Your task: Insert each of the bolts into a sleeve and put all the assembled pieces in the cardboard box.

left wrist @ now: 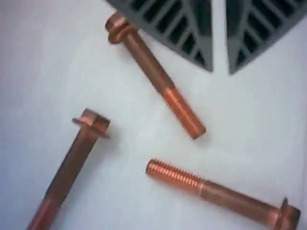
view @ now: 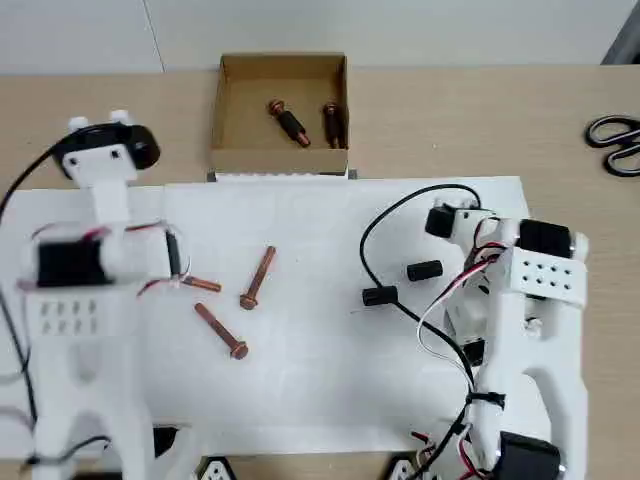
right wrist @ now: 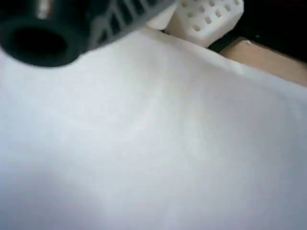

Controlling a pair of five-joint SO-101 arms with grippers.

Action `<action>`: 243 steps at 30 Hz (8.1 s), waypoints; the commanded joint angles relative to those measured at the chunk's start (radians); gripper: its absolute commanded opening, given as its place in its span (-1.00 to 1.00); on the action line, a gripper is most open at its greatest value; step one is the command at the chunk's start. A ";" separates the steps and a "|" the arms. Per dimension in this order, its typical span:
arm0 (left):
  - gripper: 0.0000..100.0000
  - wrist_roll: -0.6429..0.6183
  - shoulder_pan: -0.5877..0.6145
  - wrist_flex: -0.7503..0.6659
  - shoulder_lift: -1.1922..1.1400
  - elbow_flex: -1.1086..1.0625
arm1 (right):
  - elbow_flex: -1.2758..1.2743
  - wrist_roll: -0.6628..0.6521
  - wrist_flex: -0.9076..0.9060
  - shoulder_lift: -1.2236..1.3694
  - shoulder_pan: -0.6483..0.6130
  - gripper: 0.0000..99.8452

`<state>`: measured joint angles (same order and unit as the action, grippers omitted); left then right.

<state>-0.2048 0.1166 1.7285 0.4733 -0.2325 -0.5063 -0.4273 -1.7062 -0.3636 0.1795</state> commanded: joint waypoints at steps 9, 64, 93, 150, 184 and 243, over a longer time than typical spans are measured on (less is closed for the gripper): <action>-0.98 -0.057 -0.049 0.011 -0.048 0.044 | 0.003 -0.012 0.033 -0.030 0.022 -0.99; -0.73 -0.767 0.106 -0.772 -0.270 -0.498 | -0.043 -0.011 0.047 -0.030 0.025 -0.99; -0.99 -0.796 0.107 -0.733 -0.586 -0.254 | -0.043 -0.011 0.047 -0.030 0.019 -0.99; -0.99 -0.155 -0.377 -0.697 0.720 -0.483 | -0.608 0.379 0.437 -1.426 -0.380 -1.00; -0.99 -0.377 -0.574 -0.980 1.347 -1.052 | -0.964 0.301 0.938 -1.426 -0.938 -1.00; -0.99 -0.382 -0.671 -0.950 1.332 -1.155 | -0.957 0.298 1.007 -1.426 -0.926 -1.00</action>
<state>-0.5777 -0.4987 0.7449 1.8052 -1.3940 -1.4822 -0.1174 -0.7365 -1.7799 -0.7564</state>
